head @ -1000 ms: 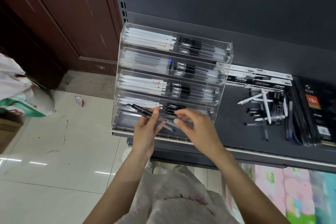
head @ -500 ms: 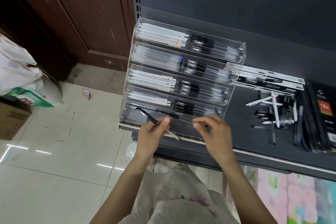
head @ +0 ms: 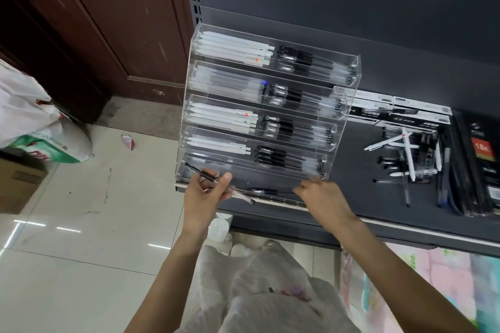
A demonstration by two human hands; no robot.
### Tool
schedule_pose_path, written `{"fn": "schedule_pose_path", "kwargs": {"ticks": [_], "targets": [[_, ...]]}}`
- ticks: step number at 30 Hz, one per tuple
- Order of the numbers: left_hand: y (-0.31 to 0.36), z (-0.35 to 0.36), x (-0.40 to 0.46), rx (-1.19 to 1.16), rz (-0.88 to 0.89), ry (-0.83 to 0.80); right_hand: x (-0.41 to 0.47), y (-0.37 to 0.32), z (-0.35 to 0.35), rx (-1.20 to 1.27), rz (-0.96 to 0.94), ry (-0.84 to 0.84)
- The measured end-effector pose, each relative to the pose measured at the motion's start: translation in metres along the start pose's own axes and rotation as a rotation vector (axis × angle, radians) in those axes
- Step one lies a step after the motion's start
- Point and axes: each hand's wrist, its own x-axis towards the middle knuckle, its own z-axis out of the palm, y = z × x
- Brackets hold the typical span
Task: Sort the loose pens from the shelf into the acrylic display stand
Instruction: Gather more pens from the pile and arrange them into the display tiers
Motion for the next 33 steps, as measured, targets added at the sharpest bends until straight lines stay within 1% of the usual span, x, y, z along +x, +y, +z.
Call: {"fn": "schedule_pose_path", "kwargs": {"ticks": [1, 5, 7, 8, 9, 11, 12, 13, 15, 18, 20, 21, 23, 25, 26, 28, 33], "targets": [[0.0, 0.0, 0.0, -0.002, 0.007, -0.009, 0.002, 0.0, -0.001, -0.017, -0.015, -0.053], [0.0, 0.003, 0.003, -0.01, 0.019, -0.036, 0.007, 0.0, -0.001, -0.099, -0.088, -0.143], [-0.001, 0.007, 0.003, -0.02, 0.028, -0.044, 0.002, -0.001, -0.001, -0.062, -0.081, -0.131], [-0.002, 0.01, 0.003, -0.014, 0.035, -0.051, -0.001, -0.003, -0.005, -0.01, -0.058, -0.087], [-0.004, 0.014, 0.003, -0.005, 0.044, -0.058, -0.005, -0.004, -0.01, 0.082, -0.018, -0.012], [-0.008, 0.022, 0.003, 0.006, 0.055, -0.07, -0.013, -0.012, -0.02, 0.441, 0.076, 0.205], [-0.01, 0.027, 0.002, 0.004, 0.057, -0.078, -0.016, -0.018, -0.026, 0.635, 0.107, 0.278], [-0.012, 0.032, 0.001, -0.006, 0.055, -0.088, -0.017, -0.025, -0.03, 0.754, 0.115, 0.309], [-0.015, 0.043, -0.002, -0.034, 0.036, -0.116, -0.016, -0.034, -0.029, 0.793, 0.118, 0.355], [-0.016, 0.053, -0.001, -0.026, 0.024, -0.141, -0.013, -0.029, -0.021, 0.708, 0.184, 0.48], [-0.017, 0.047, 0.007, 0.112, 0.08, -0.087, -0.013, -0.017, -0.014, 0.563, 0.245, 0.531], [-0.019, 0.04, 0.013, 0.243, 0.13, -0.052, -0.014, -0.011, -0.011, 0.482, 0.267, 0.528], [-0.022, 0.023, 0.026, 0.591, 0.282, -0.046, -0.012, -0.003, -0.004, 0.312, 0.288, 0.465], [-0.026, 0.012, 0.037, 0.876, 0.426, -0.137, -0.007, -0.002, 0.002, 0.171, 0.267, 0.354], [-0.028, 0.011, 0.04, 0.971, 0.471, -0.186, -0.004, -0.003, 0.005, 0.127, 0.248, 0.307], [-0.027, 0.015, 0.04, 1.065, 0.503, -0.252, 0.002, -0.005, 0.01, 0.071, 0.208, 0.233], [-0.029, 0.027, 0.036, 1.096, 0.469, -0.366, 0.009, -0.009, 0.015, -0.044, 0.144, 0.093]]}}
